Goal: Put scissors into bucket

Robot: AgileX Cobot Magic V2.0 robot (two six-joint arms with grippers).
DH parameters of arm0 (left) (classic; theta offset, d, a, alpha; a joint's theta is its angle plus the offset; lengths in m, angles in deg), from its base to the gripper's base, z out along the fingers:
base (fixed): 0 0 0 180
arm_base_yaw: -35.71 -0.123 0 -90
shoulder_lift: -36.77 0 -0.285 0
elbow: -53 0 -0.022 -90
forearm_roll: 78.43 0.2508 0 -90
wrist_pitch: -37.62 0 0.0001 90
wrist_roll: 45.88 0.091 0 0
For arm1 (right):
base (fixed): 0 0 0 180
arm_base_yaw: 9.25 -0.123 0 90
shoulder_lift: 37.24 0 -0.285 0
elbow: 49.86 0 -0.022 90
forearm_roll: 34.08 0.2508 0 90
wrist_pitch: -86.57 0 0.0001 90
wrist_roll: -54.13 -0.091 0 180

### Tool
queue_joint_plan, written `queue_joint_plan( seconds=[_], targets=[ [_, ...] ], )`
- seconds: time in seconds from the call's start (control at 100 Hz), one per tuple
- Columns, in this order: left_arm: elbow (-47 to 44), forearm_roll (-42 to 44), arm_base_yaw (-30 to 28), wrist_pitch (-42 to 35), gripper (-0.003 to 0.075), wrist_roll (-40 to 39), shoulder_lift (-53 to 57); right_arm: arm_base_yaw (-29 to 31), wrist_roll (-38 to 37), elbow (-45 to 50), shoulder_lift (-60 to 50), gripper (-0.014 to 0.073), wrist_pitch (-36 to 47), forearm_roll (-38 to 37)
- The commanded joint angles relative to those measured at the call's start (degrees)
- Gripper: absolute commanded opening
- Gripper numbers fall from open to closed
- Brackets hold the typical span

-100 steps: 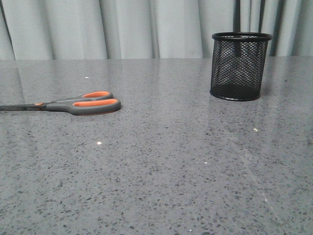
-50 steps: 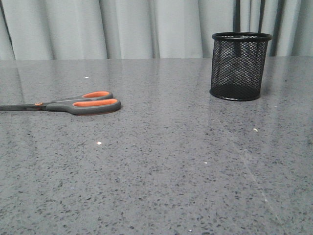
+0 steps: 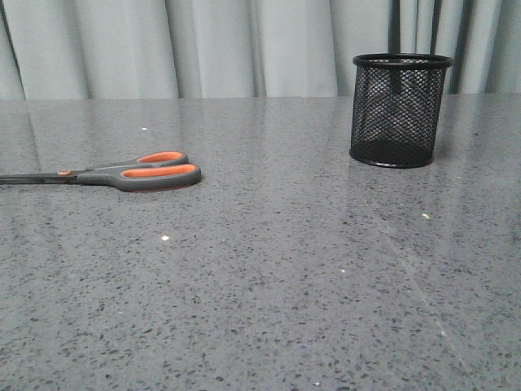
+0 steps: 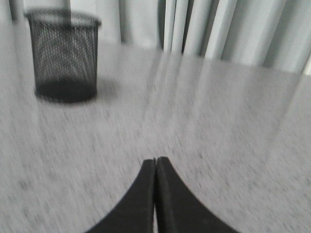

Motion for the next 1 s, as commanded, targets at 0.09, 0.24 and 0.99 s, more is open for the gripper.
queue_joint_plan(
  seconds=[0.09, 0.24, 0.99],
  targets=[
    [-2.3, -15.6, 0.0, -16.0, -0.0019, -0.5, 1.6, 0.4, 0.3, 0.3, -1.2, -0.0066, 12.6, 16.8],
    [-2.1, -33.6, 0.0, -17.7, -0.0020, -1.6, 1.6, 0.4, 0.3, 0.2, -1.2, -0.0066, 12.4, 20.0],
    [20.4, -48.3, 0.8, 15.8, -0.0018, 20.0, -16.2, -2.5, 0.3, -29.6, 22.5, -0.0066, -16.4, 21.0]
  ],
)
